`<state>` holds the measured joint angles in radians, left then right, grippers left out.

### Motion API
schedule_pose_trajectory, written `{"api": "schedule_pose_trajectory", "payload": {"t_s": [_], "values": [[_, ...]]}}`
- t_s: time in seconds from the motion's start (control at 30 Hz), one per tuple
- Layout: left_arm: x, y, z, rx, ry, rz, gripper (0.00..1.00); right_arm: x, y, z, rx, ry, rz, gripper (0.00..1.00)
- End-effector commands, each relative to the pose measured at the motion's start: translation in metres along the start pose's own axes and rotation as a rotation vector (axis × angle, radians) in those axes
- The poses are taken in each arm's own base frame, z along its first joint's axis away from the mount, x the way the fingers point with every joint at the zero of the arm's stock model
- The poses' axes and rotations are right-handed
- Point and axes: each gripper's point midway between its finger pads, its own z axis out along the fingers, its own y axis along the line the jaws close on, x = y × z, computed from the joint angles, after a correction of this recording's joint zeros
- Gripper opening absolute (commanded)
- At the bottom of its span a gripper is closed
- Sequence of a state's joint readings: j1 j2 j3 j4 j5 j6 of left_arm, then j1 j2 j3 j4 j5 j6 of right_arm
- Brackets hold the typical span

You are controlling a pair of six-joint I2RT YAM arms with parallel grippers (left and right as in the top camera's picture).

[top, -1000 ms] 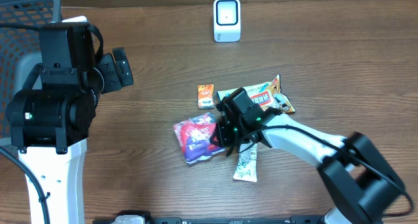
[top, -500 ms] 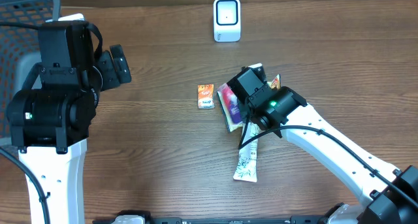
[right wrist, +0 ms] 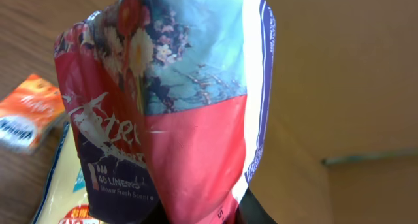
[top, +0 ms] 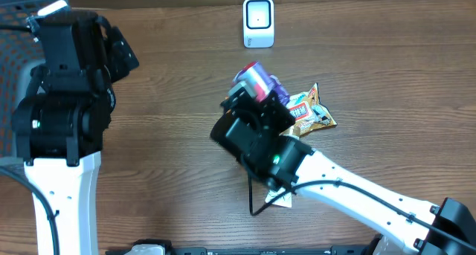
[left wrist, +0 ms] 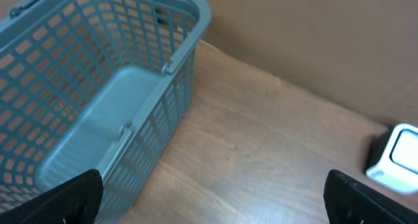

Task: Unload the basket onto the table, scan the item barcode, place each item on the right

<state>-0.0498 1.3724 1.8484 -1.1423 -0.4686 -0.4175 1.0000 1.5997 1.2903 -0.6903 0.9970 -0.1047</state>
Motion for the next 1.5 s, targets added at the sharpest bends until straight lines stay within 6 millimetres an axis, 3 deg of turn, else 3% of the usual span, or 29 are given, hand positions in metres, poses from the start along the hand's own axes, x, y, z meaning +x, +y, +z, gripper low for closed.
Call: {"api": "schedule_pose_trajectory", "payload": {"t_s": [0.0, 0.23, 0.5, 0.77, 0.87, 0.97, 1.23, 1.27, 1.37, 1.47], "values": [[-0.012, 0.003, 0.006, -0.041, -0.046, -0.053, 1.00, -0.007, -0.009, -0.009, 0.063, -0.024, -0.079, 0.04], [-0.018, 0.001, 0.006, -0.031, -0.068, -0.066, 1.00, 0.000, 0.023, 0.004, 0.161, -0.034, -0.135, 0.04], [-0.018, 0.001, 0.006, -0.030, -0.069, -0.067, 1.00, 0.015, 0.073, 0.028, 0.247, -0.009, -0.276, 0.04], [-0.020, 0.000, 0.006, -0.028, -0.073, -0.069, 1.00, 0.013, 0.125, -0.002, 0.190, -0.096, -0.360, 0.04], [-0.019, 0.000, 0.007, -0.029, -0.071, -0.068, 1.00, 0.015, 0.159, -0.020, 0.054, -0.140, -0.400, 0.19], [-0.018, 0.001, 0.007, -0.031, -0.066, -0.065, 1.00, 0.020, 0.195, -0.039, -0.109, -0.179, -0.431, 0.40], [-0.018, 0.001, 0.007, -0.031, -0.066, -0.065, 1.00, 0.028, 0.216, -0.061, -0.171, -0.213, -0.482, 0.44], [-0.018, 0.001, 0.007, -0.031, -0.066, -0.065, 1.00, 0.032, 0.219, -0.063, -0.185, -0.208, -0.500, 0.50], [-0.018, 0.001, 0.007, -0.032, -0.066, -0.064, 1.00, 0.042, 0.227, -0.071, -0.226, -0.198, -0.507, 0.79], [-0.018, 0.002, 0.007, -0.038, -0.069, -0.064, 1.00, 0.050, 0.240, -0.090, -0.281, -0.203, -0.455, 1.00]]}}
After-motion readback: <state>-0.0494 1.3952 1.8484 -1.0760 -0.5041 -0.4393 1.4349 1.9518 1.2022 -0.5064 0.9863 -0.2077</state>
